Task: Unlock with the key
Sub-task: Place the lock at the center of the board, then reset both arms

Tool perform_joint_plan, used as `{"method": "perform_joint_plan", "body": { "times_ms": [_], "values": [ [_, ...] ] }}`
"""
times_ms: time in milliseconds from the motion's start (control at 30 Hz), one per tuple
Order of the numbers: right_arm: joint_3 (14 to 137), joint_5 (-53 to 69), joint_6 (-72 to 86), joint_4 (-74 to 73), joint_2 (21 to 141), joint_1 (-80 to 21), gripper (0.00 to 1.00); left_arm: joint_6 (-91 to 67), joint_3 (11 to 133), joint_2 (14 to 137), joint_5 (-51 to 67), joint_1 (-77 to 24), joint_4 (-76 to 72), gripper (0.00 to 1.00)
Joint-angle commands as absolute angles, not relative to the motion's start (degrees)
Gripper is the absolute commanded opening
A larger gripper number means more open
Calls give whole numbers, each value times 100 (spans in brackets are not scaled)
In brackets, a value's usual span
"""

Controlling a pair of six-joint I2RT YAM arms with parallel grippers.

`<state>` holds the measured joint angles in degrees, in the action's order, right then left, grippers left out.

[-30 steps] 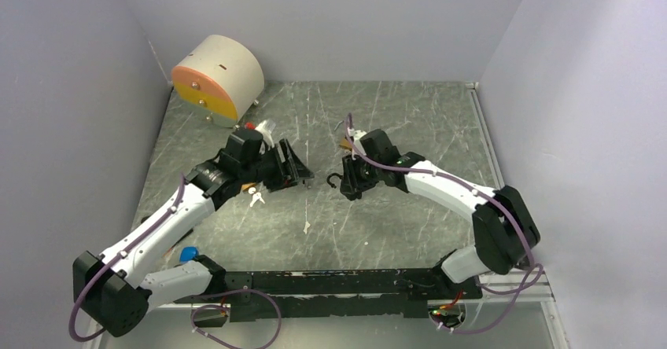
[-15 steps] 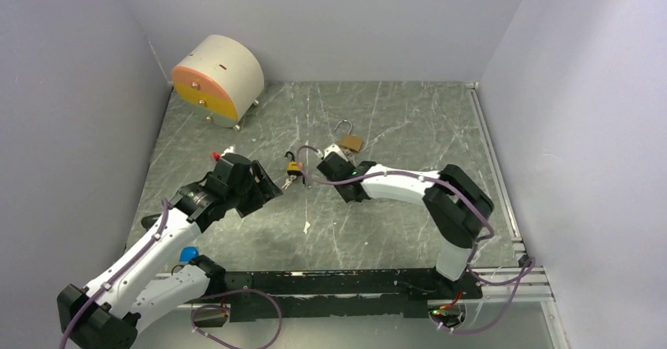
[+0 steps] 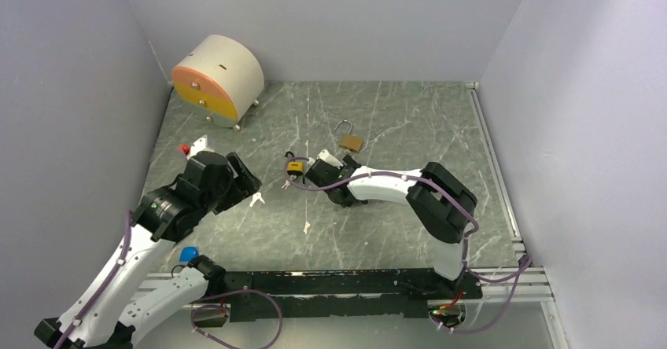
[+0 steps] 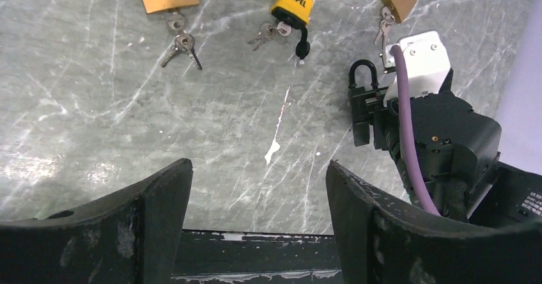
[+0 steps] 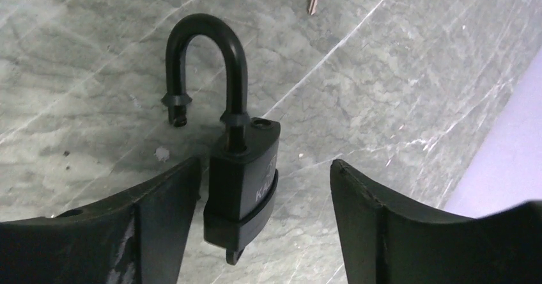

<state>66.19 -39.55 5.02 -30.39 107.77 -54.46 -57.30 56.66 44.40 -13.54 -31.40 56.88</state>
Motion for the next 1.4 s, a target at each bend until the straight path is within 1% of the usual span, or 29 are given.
{"method": "perform_joint_plan", "body": {
  "times_ms": [0, 100, 233, 333, 467, 533, 567, 600, 700, 767, 800, 833, 867, 967, 1133, 1267, 1367],
  "values": [
    [6728, -3019, 572, -3439, 10438, -5462, 80, -5240, 6162, 4403, -1564, -3111, 6174, 80],
    [6704, -2410, 567, -3489, 9978, -5458, 84, -5008, 6386, 4382, -1445, -3110, 6325, 82],
    [6595, -1398, 668, -3441, 8934, -5443, 86, -4829, 6666, 4249, -1430, -3111, 6613, 85],
    [6467, -1358, 1127, -3275, 8098, -5413, 87, -4698, 6847, 4110, -1340, -3105, 6760, 85],
    [6186, -1757, 2151, -2985, 6911, -5167, 86, -4795, 7130, 3877, -1317, -3111, 6997, 85],
    [6137, -1855, 2614, -3084, 6414, -4891, 82, -4780, 7329, 3762, -1270, -3107, 7026, 92],
    [6132, -1942, 2818, -3149, 6162, -4766, 80, -4756, 7467, 3702, -1263, -3105, 7038, 93],
    [6194, -2093, 2946, -3294, 5921, -4661, 78, -4720, 7679, 3684, -1258, -3106, 7079, 94],
    [6630, -2900, 3029, -4020, 5139, -4597, 79, -4657, 8569, 3789, -1435, -3106, 7637, 94],
    [6910, -3522, 3147, -4578, 4740, -4588, 81, -4397, 9157, 3884, -1519, -3107, 7990, 94],
    [7040, -3769, 3137, -4854, 4575, -4587, 86, -4297, 9407, 3940, -1587, -3111, 8182, 94],
    [7195, -3935, 3127, -5112, 4440, -4588, 97, -4164, 9635, 4003, -1657, -3109, 8390, 94],
    [7363, -4093, 3079, -5351, 4321, -4588, 99, -4075, 9875, 4057, -1756, -3107, 8607, 94],
    [7627, -4372, 2923, -5974, 3962, -4588, 99, -3781, 10451, 4183, -1962, -3102, 9055, 94],
    [8146, -4859, 2841, -6715, 3588, -4588, 99, -3247, 10958, 4235, -1911, -3084, 9180, 94],
    [8177, -5083, 2608, -6704, 3321, -4588, 99, -3062, 11113, 4219, -1993, -3076, 9176, 94],
    [7997, -5213, 2314, -6447, 3062, -4588, 99, -2963, 10962, 4123, -1932, -3075, 8966, 94]
  ]
}}
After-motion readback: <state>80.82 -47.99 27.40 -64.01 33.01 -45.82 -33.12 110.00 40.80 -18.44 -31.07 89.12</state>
